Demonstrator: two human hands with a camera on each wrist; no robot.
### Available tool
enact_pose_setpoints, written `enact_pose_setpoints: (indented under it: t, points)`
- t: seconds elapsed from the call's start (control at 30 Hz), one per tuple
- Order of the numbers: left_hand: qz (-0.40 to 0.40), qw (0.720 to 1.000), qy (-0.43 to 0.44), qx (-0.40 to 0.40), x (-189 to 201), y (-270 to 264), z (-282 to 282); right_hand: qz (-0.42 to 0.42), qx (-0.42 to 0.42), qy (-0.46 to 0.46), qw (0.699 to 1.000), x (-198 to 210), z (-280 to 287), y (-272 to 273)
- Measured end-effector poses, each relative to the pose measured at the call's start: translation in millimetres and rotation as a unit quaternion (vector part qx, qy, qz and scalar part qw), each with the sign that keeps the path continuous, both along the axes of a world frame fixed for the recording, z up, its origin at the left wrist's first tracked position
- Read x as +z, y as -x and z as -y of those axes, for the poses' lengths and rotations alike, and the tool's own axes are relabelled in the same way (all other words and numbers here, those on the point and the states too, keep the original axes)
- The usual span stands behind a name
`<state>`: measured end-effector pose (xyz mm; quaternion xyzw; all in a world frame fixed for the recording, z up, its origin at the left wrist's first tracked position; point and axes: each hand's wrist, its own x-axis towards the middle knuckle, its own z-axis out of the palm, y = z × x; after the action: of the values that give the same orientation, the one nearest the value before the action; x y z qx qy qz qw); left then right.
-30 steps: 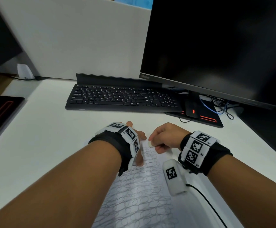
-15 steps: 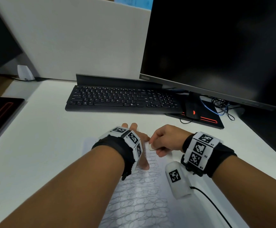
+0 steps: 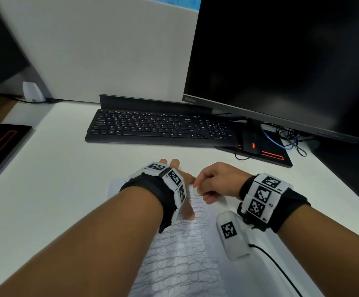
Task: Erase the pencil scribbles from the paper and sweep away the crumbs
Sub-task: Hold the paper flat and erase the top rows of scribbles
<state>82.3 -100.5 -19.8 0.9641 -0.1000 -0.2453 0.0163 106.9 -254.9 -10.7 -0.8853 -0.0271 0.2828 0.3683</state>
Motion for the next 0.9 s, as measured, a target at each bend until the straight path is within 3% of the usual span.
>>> enact_pose_setpoints:
  t: [0.1,0.23,0.37,0.5,0.63,0.77,0.9]
  points:
    - [-0.006,1.000,-0.006,0.005,-0.6,1.4,0.1,0.032,-0.025,0.007,0.999,2.3,2.8,-4.6]
    - [0.005,1.000,0.014,0.003,-0.1,0.3,-1.1,-0.011,0.025,0.013,1.000,3.2,-0.6,0.7]
    - [-0.002,1.000,-0.003,0.003,-1.4,-0.4,-0.2,0.041,-0.021,0.023,0.999,3.1,3.4,-4.1]
    - [0.005,1.000,0.006,0.001,-3.1,-1.4,-1.8,-0.007,0.020,0.022,1.000,4.4,1.1,0.5]
    - [0.003,1.000,0.000,0.004,-7.8,-2.9,-3.0,0.041,-0.007,0.037,0.998,5.0,4.4,-2.2]
    - [-0.001,1.000,0.004,0.004,-7.2,-3.9,-2.3,-0.001,0.034,0.044,0.998,9.8,1.3,5.1]
    - [0.001,1.000,-0.012,-0.006,1.2,1.1,-1.2,0.066,0.048,0.057,0.995,9.9,-3.0,9.6]
